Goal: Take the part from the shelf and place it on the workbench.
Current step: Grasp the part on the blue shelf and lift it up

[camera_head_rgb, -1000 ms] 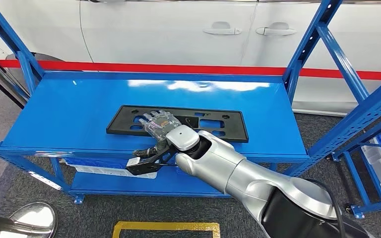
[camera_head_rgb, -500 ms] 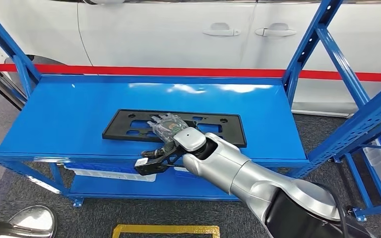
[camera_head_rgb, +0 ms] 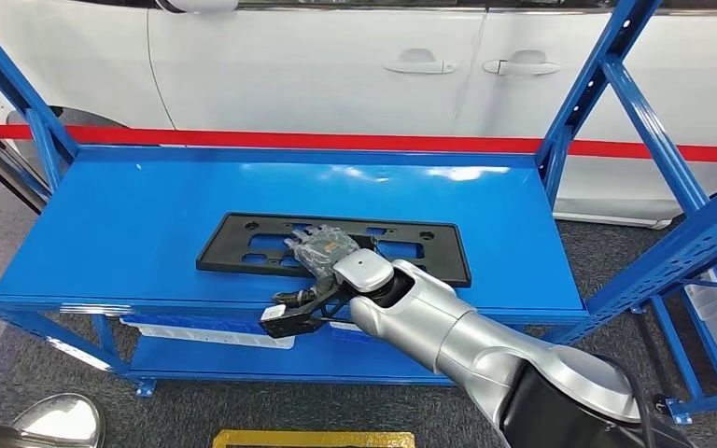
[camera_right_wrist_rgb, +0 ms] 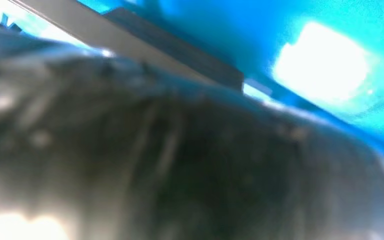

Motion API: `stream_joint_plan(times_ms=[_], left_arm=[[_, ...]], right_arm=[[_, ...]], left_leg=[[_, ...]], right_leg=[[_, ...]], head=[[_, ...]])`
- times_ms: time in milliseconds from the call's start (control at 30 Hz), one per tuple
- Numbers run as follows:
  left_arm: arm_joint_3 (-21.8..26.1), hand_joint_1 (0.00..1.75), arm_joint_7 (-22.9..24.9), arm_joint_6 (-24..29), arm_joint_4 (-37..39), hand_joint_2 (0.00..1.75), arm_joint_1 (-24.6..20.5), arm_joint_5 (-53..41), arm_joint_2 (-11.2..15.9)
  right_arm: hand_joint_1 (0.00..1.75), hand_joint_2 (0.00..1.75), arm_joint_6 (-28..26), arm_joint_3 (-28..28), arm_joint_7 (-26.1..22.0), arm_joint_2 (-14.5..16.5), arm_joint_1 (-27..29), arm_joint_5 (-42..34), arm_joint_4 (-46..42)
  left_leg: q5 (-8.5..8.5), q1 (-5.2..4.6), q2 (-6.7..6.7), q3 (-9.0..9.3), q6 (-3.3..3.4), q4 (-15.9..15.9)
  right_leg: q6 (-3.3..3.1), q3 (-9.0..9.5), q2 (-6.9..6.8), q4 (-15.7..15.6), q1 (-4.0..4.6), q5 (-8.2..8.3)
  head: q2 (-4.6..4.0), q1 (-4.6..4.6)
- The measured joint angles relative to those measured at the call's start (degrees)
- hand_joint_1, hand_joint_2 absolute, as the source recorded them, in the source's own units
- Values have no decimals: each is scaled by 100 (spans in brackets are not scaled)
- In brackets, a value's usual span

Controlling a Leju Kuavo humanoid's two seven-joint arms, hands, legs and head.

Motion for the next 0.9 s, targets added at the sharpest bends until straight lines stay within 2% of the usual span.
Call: stream_joint_plan(times_ms=[67, 133, 167, 200, 233, 267, 300, 333, 367, 433, 500, 533, 567, 633, 667, 700, 733, 767, 833, 867, 900], left_arm=[[-1, 0, -5, -1, 0, 0, -1, 1, 3], [-2, 0, -8, -8, 0, 0, -3, 0, 3], [-3, 0, -9, -13, 0, 0, -1, 0, 3], [-4, 0, -11, -16, 0, 0, 0, 0, 2], [-4, 0, -14, -18, 0, 0, 1, 0, 2], [-4, 0, -16, -19, 0, 0, 1, 0, 2], [-4, 0, -19, -19, 0, 0, 1, 1, 2], [-5, 0, -24, -19, 0, 0, -2, 1, 2], [-6, 0, -32, -19, 0, 0, -5, 2, 2], [-16, 0, -45, -19, 0, 0, -11, 2, 2], [-35, 0, -49, -17, 0, 0, -13, 5, 3], [-45, 0, -49, -14, 0, 0, -14, 7, 3], [-52, 0, -49, -9, 0, 0, -14, 9, 4], [-66, 0, -48, 3, 0, 0, -13, 13, 5], [-75, 0, -47, 9, 0, 0, -11, 15, 6], [-84, 0, -47, 12, 0, 0, -8, 15, 7], [-91, 0, -46, 14, 0, 0, -6, 15, 7], [-94, 0, -46, 14, 0, 0, -5, 15, 7], [-98, 0, -44, 15, 0, 0, -8, 15, 8], [-102, 0, -42, 16, 0, 0, -11, 17, 9], [-107, 0, -41, 17, 0, 0, -14, 19, 10]], right_arm=[[0, 0, -1, -10, -4, -19, 0, -16, 11], [0, 0, -2, -20, -10, -45, 23, -26, 30], [0, 0, -2, -23, -13, -61, 46, -28, 43], [0, 0, -2, -23, -16, -77, 70, -30, 58], [0, 0, -2, -23, -19, -89, 87, -32, 70], [0, 0, -2, -26, -23, -96, 95, -37, 80], [0, 0, -2, -33, -29, -99, 95, -46, 86], [0, 0, 2, -46, -40, -100, 91, -67, 90], [0, 0, 12, -65, -56, -100, 87, -101, 94], [0, 0, 42, -98, -96, -101, 87, -158, 111], [0, 0, 61, -110, -119, -98, 83, -161, 134], [0, 0, 63, -112, -123, -95, 77, -147, 145], [0, 0, 64, -111, -126, -89, 71, -134, 155], [0, 0, 68, -111, -131, -80, 73, -122, 175], [0, 44, 72, -110, -132, -78, 84, -122, 187], [0, 87, 74, -109, -133, -78, 98, -122, 201], [0, 131, 75, -109, -134, -78, 109, -122, 213], [0, 175, 75, -109, -136, -78, 114, -122, 224], [0, 175, 70, -108, -142, -77, 113, -111, 234], [0, 175, 67, -107, -144, -76, 109, -92, 239], [0, 175, 64, -104, -142, -76, 107, -68, 243]], left_leg=[[12, 16, 6, 19, 66, -32], [6, 15, 11, 20, 101, -35], [3, 14, 11, 20, 105, -32], [-1, 14, 9, 23, 107, -30], [-6, 13, 6, 29, 104, -27], [-13, 13, 2, 40, 97, -24], [-22, 13, 0, 52, 86, -21], [-33, 5, -2, 58, 68, -14], [-40, -3, -2, 60, 47, -11], [-42, -15, -1, 62, -5, -20], [-55, -5, 3, 68, -66, -21], [-113, 0, 6, 39, -94, 51], [-231, 4, 8, -41, -118, 232], [-591, 9, 11, -359, -155, 914], [-745, 9, 11, -545, -169, 1299], [-807, 10, 11, -674, -178, 1556], [-759, 10, 12, -706, -179, 1613], [-601, 10, 12, -618, -171, 1426], [-223, 2, 13, -244, -133, 674], [-118, -10, 12, -81, -107, 337], [-84, -24, 10, 13, -82, 139]], right_leg=[[59, -144, -8, 345, -21, -228], [100, -498, -16, 1085, -40, -594], [112, -680, -17, 1434, -46, -713], [115, -787, -17, 1614, -50, -722], [108, -786, -17, 1567, -52, -614], [91, -674, -17, 1295, -51, -412], [64, -485, -17, 875, -48, -179], [40, -303, -16, 476, -31, -15], [20, -174, -15, 185, -16, 83], [-3, -101, -11, 0, 22, 97], [-55, -86, -8, -43, 6, 127], [-92, -70, -10, -72, -9, 146], [-126, -55, -14, -101, -26, 163], [-167, -47, -27, -113, -26, 167], [-176, -50, -31, -107, -18, 162], [-183, -51, -35, -98, -10, 154], [-187, -51, -35, -85, -5, 143], [-186, -50, -32, -67, -1, 128], [-166, -47, -22, -24, 8, 87], [-147, -55, -17, 2, 19, 68], [-123, -67, -16, 17, 27, 57]], head=[[0, 1], [-1, 2], [-1, 2], [-1, 2], [-1, 2], [-1, 2], [-1, 2], [-1, 1], [-1, 0], [-1, -1], [-1, 0], [-1, -2], [-1, -4], [-1, -9], [-1, -8], [-1, -9], [-1, -9], [-1, -9], [-1, -9], [-1, -8], [-1, -6]])
